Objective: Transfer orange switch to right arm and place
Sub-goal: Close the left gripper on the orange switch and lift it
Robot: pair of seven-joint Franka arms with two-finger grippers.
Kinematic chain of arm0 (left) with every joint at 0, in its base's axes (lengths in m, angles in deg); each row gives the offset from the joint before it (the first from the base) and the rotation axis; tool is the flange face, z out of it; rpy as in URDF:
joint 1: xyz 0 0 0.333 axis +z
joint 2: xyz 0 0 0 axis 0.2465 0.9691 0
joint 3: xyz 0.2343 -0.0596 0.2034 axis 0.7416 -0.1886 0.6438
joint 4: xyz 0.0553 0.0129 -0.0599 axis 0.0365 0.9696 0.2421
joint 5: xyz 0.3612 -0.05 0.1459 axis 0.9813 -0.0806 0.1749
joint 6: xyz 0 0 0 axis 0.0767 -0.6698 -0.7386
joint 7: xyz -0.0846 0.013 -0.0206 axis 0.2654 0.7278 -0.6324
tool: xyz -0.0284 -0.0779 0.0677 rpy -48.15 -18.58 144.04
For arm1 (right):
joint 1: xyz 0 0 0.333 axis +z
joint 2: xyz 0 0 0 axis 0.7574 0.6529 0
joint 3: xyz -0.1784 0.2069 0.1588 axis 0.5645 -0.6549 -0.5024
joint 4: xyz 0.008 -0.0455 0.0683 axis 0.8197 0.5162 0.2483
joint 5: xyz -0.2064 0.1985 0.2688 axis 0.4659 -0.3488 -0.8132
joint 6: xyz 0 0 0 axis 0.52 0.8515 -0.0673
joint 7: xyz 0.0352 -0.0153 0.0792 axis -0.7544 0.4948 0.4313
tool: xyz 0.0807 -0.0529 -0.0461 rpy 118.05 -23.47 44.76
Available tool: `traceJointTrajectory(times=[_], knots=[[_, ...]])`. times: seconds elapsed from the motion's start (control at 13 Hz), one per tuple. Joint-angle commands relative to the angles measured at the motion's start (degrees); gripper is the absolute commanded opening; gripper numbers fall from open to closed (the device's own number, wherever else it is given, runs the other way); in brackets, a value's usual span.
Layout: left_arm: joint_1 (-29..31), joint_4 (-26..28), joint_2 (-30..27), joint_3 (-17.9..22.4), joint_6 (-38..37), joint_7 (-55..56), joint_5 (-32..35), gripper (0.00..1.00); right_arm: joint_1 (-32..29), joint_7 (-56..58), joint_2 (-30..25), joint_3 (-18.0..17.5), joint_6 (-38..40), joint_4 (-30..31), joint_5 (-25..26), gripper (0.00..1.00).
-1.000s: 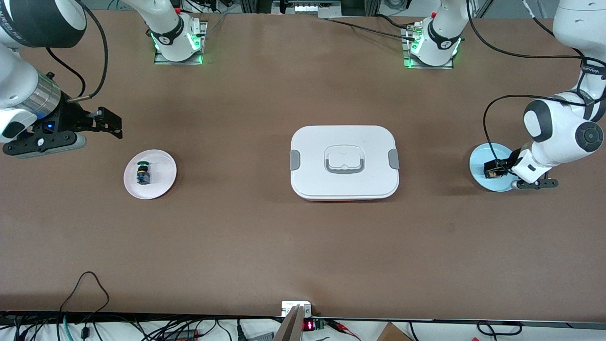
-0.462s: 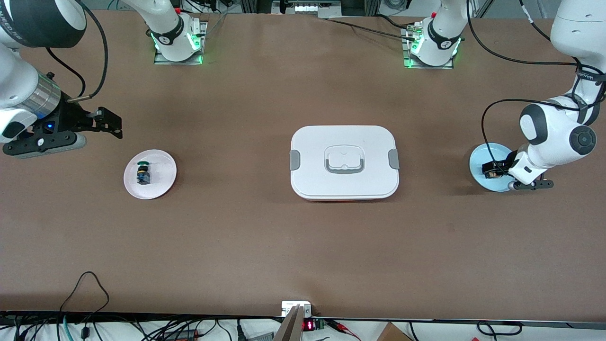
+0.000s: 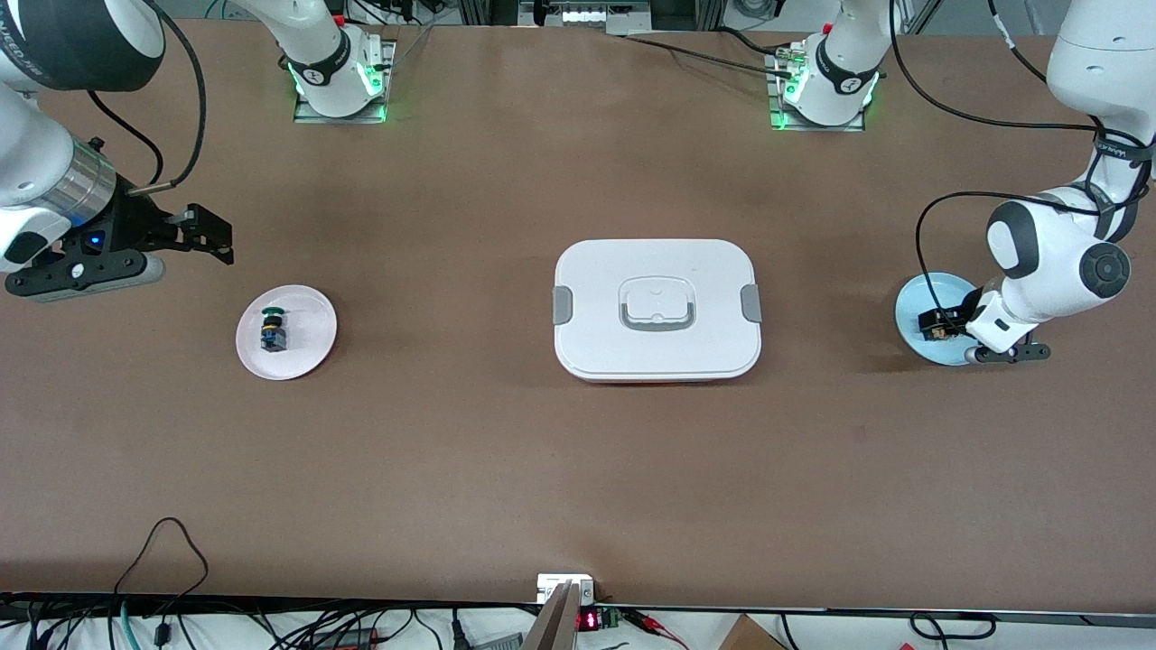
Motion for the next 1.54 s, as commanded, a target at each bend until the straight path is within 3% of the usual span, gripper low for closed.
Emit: traceJointTrajectory(times=[0.0, 0.38, 0.62, 1.08, 1.31, 1.46], knots=[[0.5, -0.7, -0.3, -0.6, -1.1, -0.8, 0.8, 0.46, -0.3, 0.0, -0.3, -0.2, 0.0, -0.3, -1.0, 1.0], [-0.2, -12.7, -0.7, -0.8, -20.1, -3.9, 0.7, 0.43, -0.3, 0.0, -0.2, -0.2, 0.0, -0.3, -1.0, 1.0], [0.8, -18.8, -0.7, -3.6, -28.7, -7.7, -0.6, 0.42, -0.3, 0.1, -0.1, -0.2, -3.3, -0.3, -0.4, 1.0], [0.5, -19.9, -0.4, -4.1, -33.9, -31.1, -26.0, 0.41, -0.4, -0.3, -0.4, -0.2, -3.4, -0.6, -0.7, 1.0], [0.3, -19.7, 0.0, -6.2, -35.3, -46.2, -33.7, 0.41, -0.5, -0.3, -0.2, -0.2, -3.2, -1.5, -0.9, 1.0], [0.6, -19.7, 0.1, -8.1, -43.1, -54.7, -41.5, 0.41, -0.2, -0.2, -0.2, -0.3, -2.9, -1.5, -1.0, 1.0]])
